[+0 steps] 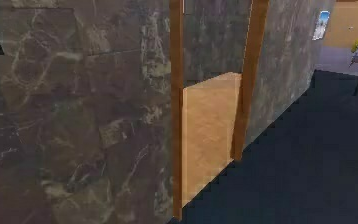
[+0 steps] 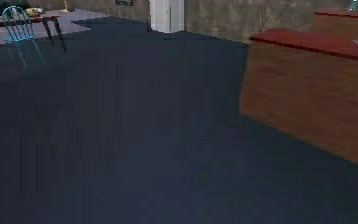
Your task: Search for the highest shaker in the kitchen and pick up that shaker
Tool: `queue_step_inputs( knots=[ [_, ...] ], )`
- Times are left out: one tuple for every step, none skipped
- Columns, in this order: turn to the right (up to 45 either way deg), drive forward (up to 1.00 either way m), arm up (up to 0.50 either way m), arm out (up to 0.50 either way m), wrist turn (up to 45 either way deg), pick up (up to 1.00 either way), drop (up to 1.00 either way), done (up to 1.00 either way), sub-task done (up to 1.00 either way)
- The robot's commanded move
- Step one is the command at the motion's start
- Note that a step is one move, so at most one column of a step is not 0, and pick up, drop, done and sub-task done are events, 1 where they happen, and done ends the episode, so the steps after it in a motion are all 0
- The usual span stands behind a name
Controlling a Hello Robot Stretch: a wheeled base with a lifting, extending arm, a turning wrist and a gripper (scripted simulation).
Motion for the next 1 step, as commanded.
queue_step_inputs(
  knots=[
    [-24.0, 0.0, 0.0, 0.0, 0.0, 0.0, 0.0, 0.0, 0.0]
  ],
)
